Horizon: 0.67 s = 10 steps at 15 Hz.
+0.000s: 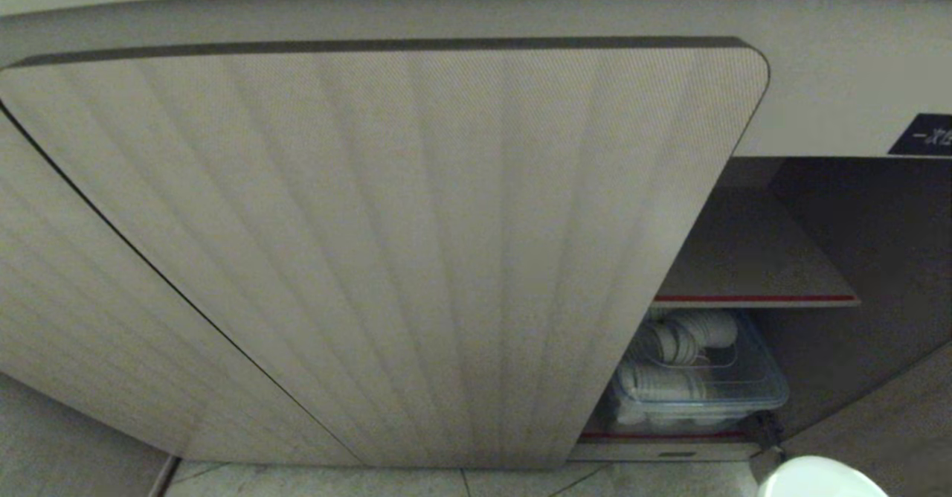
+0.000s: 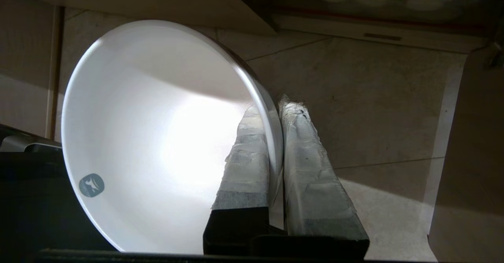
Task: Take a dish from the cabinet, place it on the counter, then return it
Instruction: Place it on the table
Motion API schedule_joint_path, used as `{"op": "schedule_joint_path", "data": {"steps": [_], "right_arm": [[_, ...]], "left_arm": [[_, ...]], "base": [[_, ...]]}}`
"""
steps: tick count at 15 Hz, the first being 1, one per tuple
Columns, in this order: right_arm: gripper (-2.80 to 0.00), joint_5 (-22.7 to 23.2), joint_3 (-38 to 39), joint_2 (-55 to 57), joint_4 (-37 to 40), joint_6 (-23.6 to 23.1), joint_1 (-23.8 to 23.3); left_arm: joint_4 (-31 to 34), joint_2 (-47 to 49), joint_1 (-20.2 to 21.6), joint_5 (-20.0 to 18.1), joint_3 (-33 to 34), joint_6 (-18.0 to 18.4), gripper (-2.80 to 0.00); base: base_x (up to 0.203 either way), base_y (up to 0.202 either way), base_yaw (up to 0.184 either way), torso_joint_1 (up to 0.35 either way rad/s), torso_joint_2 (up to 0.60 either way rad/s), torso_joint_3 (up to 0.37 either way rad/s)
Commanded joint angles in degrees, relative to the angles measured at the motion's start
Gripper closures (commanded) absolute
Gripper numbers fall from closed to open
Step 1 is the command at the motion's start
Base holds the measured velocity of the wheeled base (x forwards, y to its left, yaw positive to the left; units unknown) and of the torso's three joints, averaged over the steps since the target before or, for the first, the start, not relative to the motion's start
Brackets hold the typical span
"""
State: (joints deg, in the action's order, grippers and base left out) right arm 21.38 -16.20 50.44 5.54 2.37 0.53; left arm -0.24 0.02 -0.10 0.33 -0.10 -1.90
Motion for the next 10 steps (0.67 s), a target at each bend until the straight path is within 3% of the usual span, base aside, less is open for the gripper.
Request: {"op": "schedule_joint_path", "data": {"steps": [1, 10], "right_arm": [[0.0, -0.1, 0.6, 0.8, -0.2, -0.6, -0.2], [0.0, 0.0, 2.1, 1.3, -0.5, -2.6, -0.2]], "left_arm": [[0.0, 0.0, 0.0, 0.0, 0.0, 0.0, 0.0], [0.0, 0.0, 0.0, 0.0, 0.1, 0.0, 0.0]], "base": [[0.0, 0.0, 0.0, 0.0, 0.0, 0.0], [0.0, 0.0, 0.0, 0.0, 0.0, 0.0]]}}
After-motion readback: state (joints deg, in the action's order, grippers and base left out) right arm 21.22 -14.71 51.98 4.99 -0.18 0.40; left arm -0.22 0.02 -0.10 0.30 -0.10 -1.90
